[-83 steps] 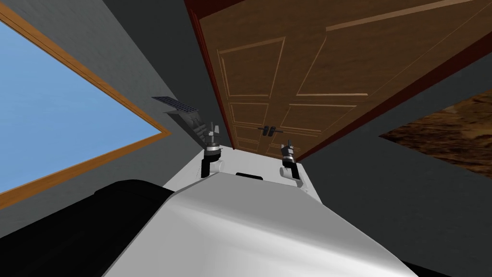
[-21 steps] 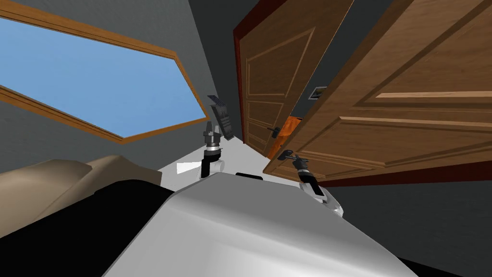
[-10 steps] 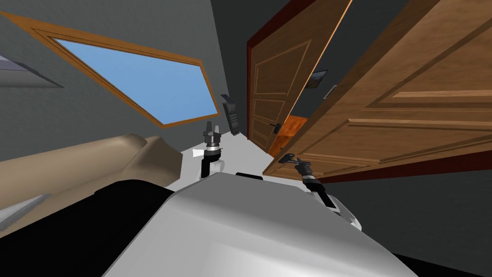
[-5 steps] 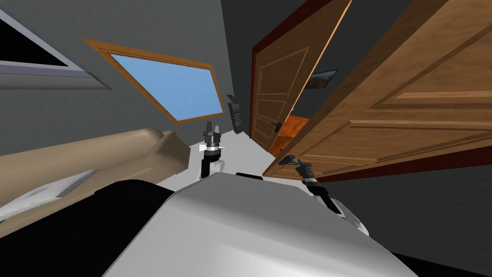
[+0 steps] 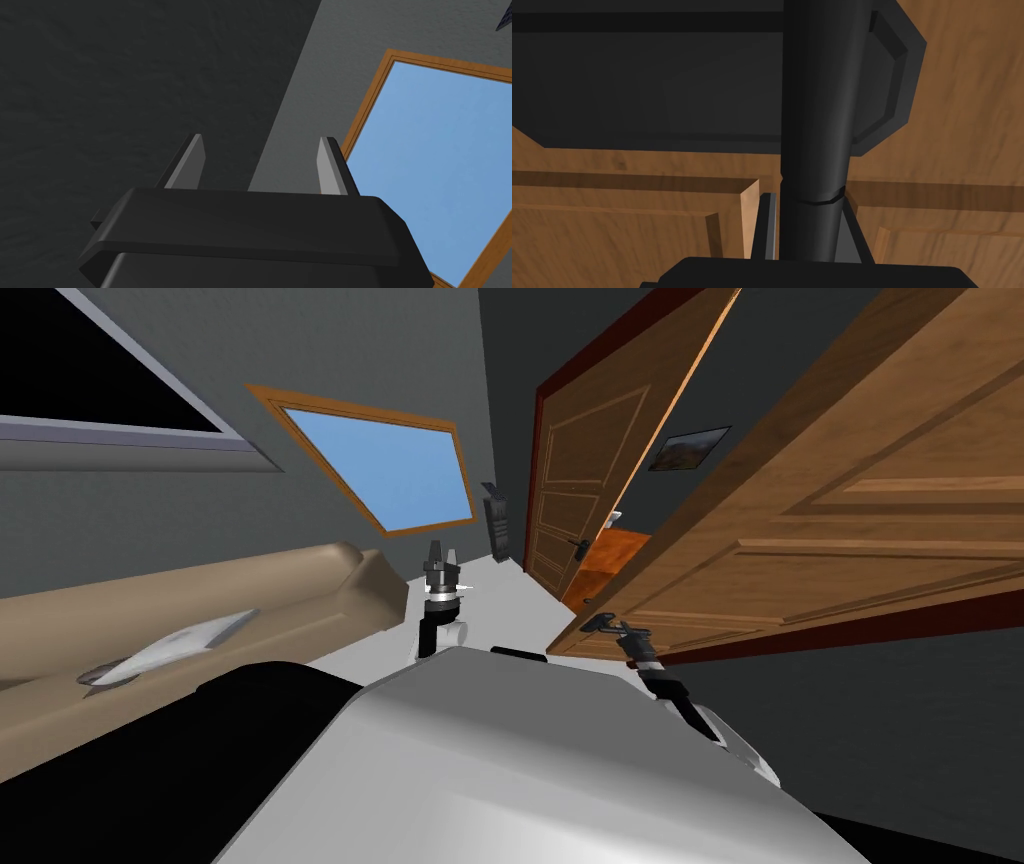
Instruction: Pull the door open
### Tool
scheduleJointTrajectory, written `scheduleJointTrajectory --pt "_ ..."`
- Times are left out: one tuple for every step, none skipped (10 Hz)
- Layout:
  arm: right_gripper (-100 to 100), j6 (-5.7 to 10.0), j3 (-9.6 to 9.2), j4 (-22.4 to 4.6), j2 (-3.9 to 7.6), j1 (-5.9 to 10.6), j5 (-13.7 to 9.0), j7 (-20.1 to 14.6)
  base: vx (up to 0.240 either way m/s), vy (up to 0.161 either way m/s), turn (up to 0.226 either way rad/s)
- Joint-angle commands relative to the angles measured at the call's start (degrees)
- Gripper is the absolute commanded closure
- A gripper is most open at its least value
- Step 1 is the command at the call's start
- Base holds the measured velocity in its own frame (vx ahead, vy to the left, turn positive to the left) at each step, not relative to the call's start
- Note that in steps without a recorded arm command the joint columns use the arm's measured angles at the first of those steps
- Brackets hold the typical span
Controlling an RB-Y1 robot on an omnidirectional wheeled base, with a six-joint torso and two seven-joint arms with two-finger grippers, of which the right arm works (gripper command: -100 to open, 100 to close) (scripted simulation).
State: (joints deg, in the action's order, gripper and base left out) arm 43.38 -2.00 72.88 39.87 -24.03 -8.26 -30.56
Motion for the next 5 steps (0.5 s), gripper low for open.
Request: scheduleJointTrajectory --pt "100 1.12 -0.67 -0.32 0.28 -0.29 0.23 -0.41 -0.219 -0.077 0.149" --pt "100 2.02 -0.97 -0.70 0.71 -0.41 0.33 -0.77 -0.230 -0.091 0.188" --pt "100 2.64 -1.17 -0.96 1.01 -0.49 0.40 -1.03 -0.212 -0.075 0.165" --pt "100 3.25 -1.38 -1.22 1.30 -0.57 0.46 -1.27 -0.213 -0.073 0.132" --pt "100 3.83 -1.57 -1.46 1.58 -0.64 0.53 -1.51 -0.208 -0.068 0.115"
